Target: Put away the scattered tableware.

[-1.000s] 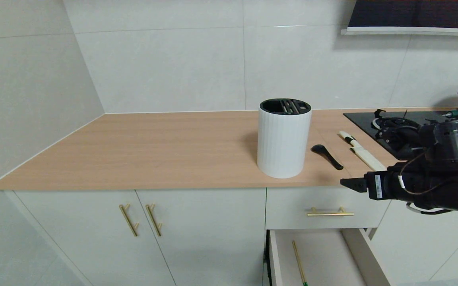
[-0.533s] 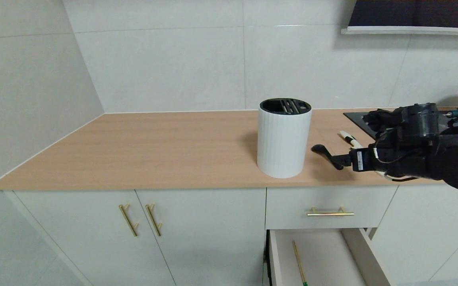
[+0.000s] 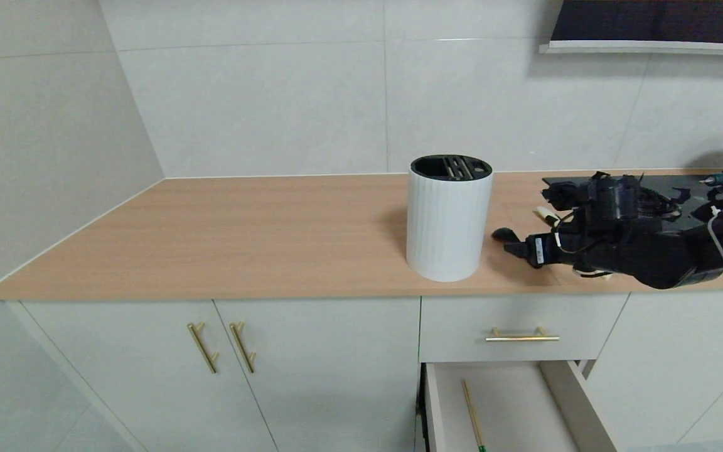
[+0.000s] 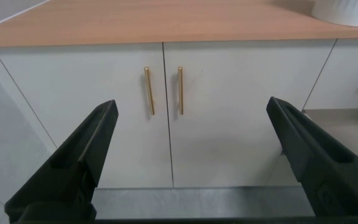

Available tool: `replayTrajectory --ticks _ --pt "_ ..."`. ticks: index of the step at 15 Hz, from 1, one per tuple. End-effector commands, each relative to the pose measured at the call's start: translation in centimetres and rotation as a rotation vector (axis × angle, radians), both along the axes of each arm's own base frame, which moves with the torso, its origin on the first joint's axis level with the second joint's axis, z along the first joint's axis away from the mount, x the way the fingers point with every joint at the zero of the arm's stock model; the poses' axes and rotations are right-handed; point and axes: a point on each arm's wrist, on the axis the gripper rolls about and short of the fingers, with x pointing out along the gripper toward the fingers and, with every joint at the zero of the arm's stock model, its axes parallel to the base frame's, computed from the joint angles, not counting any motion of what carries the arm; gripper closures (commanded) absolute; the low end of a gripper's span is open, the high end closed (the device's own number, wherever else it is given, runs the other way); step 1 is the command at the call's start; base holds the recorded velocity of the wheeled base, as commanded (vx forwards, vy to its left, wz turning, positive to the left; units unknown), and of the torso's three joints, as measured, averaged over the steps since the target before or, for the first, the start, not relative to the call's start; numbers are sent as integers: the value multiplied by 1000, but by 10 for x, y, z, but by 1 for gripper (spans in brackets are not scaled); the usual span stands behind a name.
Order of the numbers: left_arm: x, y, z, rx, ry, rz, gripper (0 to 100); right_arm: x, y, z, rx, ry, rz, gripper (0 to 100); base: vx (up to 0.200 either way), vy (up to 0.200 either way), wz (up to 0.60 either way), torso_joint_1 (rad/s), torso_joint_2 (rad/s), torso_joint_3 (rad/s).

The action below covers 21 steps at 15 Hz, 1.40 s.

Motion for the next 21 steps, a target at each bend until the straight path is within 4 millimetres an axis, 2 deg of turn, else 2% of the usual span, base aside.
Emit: replayTrajectory --ticks 1,9,17,18,21 --pt "0 0 0 0 0 0 0 9 -4 -16 -2 15 -13 0 0 0 0 0 0 0" --pt "0 0 0 0 0 0 0 33 -4 -46 8 -1 -14 0 0 0 0 0 0 0" --pt "0 0 0 0 1 0 0 35 -3 -50 7 -10 -13 0 0 0 0 0 0 0" --pt "0 0 0 0 0 0 0 35 -3 -51 7 -9 -13 100 0 0 0 0 0 0" --pt "0 0 0 0 0 0 0 36 -2 -55 5 2 -13 100 0 0 0 0 0 0"
